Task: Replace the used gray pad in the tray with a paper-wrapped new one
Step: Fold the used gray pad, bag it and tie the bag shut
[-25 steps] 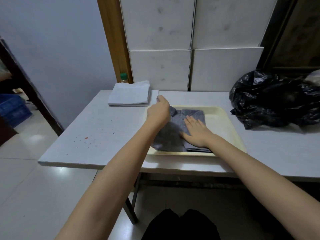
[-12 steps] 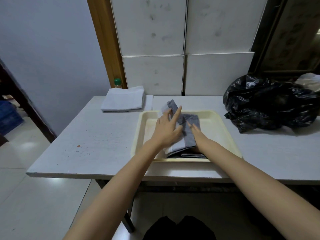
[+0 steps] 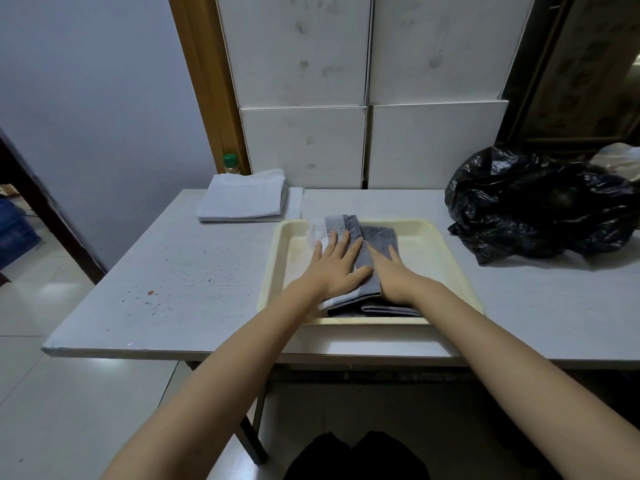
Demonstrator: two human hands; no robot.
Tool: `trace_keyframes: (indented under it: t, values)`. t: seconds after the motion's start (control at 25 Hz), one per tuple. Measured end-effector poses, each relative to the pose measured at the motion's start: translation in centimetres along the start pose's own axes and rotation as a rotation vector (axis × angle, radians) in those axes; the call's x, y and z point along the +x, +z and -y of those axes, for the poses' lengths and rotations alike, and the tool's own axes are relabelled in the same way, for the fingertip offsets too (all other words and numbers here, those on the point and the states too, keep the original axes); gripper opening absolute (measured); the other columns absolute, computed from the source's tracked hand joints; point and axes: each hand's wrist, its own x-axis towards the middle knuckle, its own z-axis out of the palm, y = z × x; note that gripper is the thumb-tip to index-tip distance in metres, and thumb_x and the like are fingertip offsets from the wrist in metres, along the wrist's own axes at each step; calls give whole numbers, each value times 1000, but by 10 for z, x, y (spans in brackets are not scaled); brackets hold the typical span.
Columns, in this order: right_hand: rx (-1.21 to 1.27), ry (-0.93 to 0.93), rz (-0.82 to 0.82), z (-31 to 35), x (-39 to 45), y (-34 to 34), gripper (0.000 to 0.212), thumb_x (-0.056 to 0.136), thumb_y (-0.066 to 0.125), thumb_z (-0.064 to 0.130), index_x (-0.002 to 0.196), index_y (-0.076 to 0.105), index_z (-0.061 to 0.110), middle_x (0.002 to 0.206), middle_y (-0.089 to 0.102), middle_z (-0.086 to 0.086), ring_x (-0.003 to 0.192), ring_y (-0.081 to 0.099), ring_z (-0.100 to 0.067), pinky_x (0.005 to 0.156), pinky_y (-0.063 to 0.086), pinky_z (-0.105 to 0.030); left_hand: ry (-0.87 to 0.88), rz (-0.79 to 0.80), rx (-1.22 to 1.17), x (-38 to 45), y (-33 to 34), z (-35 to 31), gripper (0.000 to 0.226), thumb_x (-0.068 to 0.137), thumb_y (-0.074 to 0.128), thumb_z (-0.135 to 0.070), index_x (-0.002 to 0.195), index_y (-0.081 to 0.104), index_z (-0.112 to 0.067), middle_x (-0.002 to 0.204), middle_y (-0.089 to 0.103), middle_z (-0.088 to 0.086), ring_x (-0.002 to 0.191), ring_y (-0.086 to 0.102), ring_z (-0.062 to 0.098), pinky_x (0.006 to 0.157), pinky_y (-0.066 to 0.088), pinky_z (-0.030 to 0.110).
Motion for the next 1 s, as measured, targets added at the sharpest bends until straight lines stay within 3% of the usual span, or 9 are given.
trace_keyframes:
  t: [0.12,0.28,0.4,0.44,0.52,0.64,0.72,0.84,1.0]
  values:
    - [-24,-54,36,-10,11,3,64,96,37,23,150,4,21,160,-5,-1,146,-9,-12,119,-9,-44,56,58,80,-1,0,14,68,98,27,-51,152,-2,-23,161,-9,6,148,-13,24,119,-4,46]
    - [17,-73,45,-24,20,11,61,95,44,37,149,19,22,160,0,3,147,-6,-10,120,-7,-43,127,81,124,-8,-2,31,70,97,25,-54,151,-8,-23,161,-10,6,148,-13,22,120,-6,41]
    - [561,-11,-23,-19,11,-4,48,90,55,14,136,42,14,155,24,-2,145,18,-21,119,17,-44,168,90,199,-11,-3,33,74,95,28,-57,151,-7,-23,160,-12,7,147,-15,22,120,-8,39]
    - [615,-12,-56,-21,3,-6,42,90,55,12,131,44,12,152,29,-5,143,23,-23,117,23,-41,173,87,222,-10,-3,31,75,95,29,-57,152,-4,-23,160,-11,7,148,-15,22,120,-8,39]
    - [350,-35,-80,-16,-6,-12,54,92,53,31,139,34,10,156,20,-4,146,13,-21,118,19,-37,186,66,255,-8,-4,29,75,94,32,-57,152,1,-20,160,-9,10,148,-12,24,120,-7,40]
    - [-16,-189,67,4,-21,-2,87,87,46,58,151,0,20,159,-11,6,146,-9,-10,120,4,-32,211,52,268,-6,-4,23,80,88,24,-55,152,6,-10,160,-2,13,149,-6,25,120,-5,37]
    - [39,-166,129,8,-26,6,96,83,45,66,148,-14,27,157,-20,9,145,-12,-10,121,3,-34,190,43,146,-4,-3,23,76,82,17,-44,150,17,-8,160,7,12,149,3,22,120,3,35]
    - [190,-45,219,6,-25,7,101,78,46,72,146,-19,33,156,-20,14,145,-15,-13,120,2,-41,102,-58,-58,4,-2,25,46,94,30,-30,136,41,-16,148,33,7,140,26,22,112,19,36]
    - [136,-26,255,7,-21,8,94,85,39,67,147,-19,27,157,-21,9,145,-17,-15,119,-2,-37,28,-157,-24,16,-1,12,32,91,43,-18,123,50,-16,131,45,9,127,37,26,101,27,38]
